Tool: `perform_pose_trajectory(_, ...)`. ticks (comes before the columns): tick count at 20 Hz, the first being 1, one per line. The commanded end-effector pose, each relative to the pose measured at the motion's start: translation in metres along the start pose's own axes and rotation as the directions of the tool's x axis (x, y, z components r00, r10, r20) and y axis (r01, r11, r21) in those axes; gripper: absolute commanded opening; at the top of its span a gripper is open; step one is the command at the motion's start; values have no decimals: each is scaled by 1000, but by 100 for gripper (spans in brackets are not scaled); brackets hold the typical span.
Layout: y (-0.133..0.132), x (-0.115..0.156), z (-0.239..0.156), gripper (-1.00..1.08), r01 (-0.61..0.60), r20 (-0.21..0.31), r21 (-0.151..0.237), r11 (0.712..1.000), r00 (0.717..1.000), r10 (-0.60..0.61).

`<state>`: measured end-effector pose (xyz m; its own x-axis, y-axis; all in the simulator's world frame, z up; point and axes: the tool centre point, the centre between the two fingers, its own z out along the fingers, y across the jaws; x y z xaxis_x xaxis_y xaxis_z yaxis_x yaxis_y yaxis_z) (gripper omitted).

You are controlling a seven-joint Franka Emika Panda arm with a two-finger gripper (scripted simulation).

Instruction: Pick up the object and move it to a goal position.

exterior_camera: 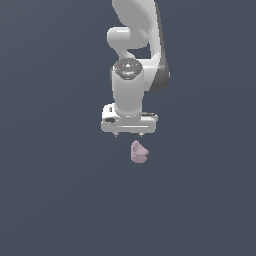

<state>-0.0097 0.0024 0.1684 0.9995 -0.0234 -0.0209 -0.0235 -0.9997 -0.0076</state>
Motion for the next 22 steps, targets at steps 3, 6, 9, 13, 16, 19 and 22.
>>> perform_pose_trajectory(3,0,0,0,100,4,0,0,1000,1000,-4)
perform_pose_trajectory(6,-2,1,2,100,25,0,-1,1000,1000,-25)
perform_pose_trajectory(9,-3,2,5,100,62,-1,-3,998,998,-62)
perform_pose_trajectory(13,-7,4,10,100,132,-2,-6,991,991,-132)
perform_pose_trajectory(16,-11,7,15,100,201,-3,-8,980,980,-201)
perform_pose_trajectory(19,-16,9,22,100,282,-4,-11,959,959,-282)
perform_pose_trajectory(22,-22,12,29,100,373,-5,-14,928,928,-373)
